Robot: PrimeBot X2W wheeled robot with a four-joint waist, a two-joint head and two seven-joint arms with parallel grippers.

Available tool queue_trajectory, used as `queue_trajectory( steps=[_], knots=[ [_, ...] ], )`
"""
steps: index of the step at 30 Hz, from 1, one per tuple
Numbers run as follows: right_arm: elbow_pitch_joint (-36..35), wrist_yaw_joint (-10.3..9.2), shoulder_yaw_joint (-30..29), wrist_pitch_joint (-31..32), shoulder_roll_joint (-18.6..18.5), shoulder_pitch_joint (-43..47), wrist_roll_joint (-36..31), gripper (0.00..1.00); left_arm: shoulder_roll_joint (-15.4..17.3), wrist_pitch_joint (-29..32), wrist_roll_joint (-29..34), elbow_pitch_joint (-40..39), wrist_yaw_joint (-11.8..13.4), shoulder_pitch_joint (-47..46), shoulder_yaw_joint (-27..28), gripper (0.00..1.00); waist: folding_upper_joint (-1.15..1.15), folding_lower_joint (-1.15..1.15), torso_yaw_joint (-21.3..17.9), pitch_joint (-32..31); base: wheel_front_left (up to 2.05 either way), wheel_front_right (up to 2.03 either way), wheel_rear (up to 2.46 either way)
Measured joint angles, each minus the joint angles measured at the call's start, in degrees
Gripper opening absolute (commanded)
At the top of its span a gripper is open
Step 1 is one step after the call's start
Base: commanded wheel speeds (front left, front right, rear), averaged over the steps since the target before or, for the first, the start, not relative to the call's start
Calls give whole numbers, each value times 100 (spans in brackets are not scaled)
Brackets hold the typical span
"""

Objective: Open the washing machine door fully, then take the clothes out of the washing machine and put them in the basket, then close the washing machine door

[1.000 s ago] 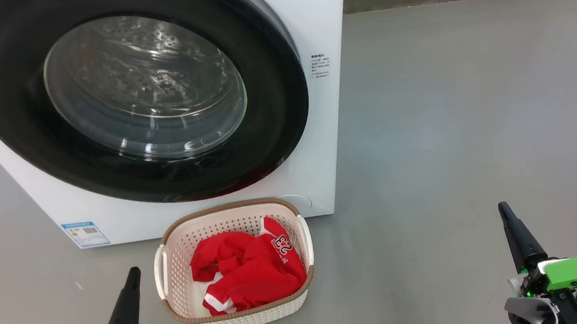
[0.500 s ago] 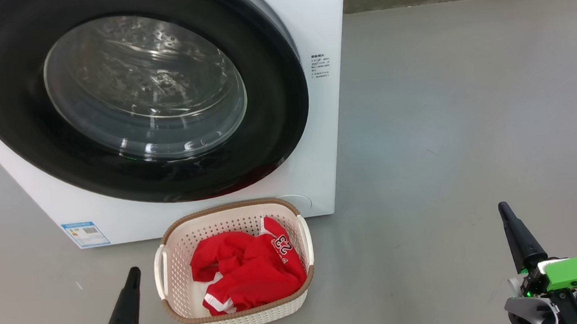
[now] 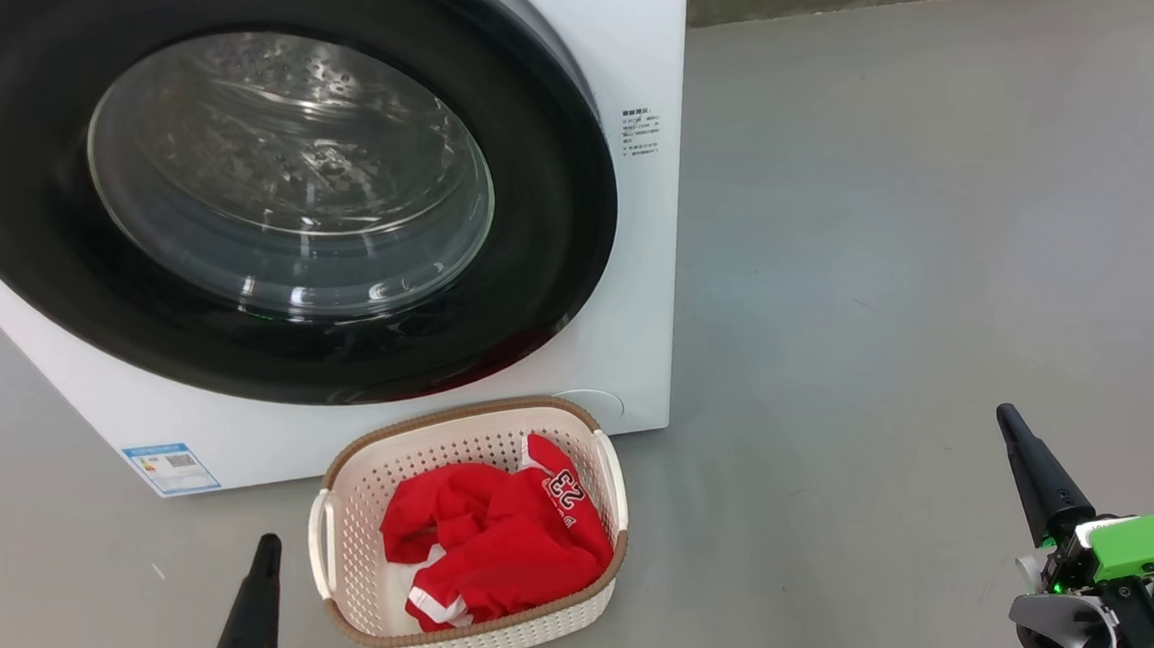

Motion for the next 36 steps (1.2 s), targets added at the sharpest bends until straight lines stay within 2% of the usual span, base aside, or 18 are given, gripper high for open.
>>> queue_trajectory(
  steps=[36],
  knots=[
    [0,0,0,0,0,0,0,0,0,0,0,0,0,0,0,0,0,0,0,0,0,0,0]
  ],
)
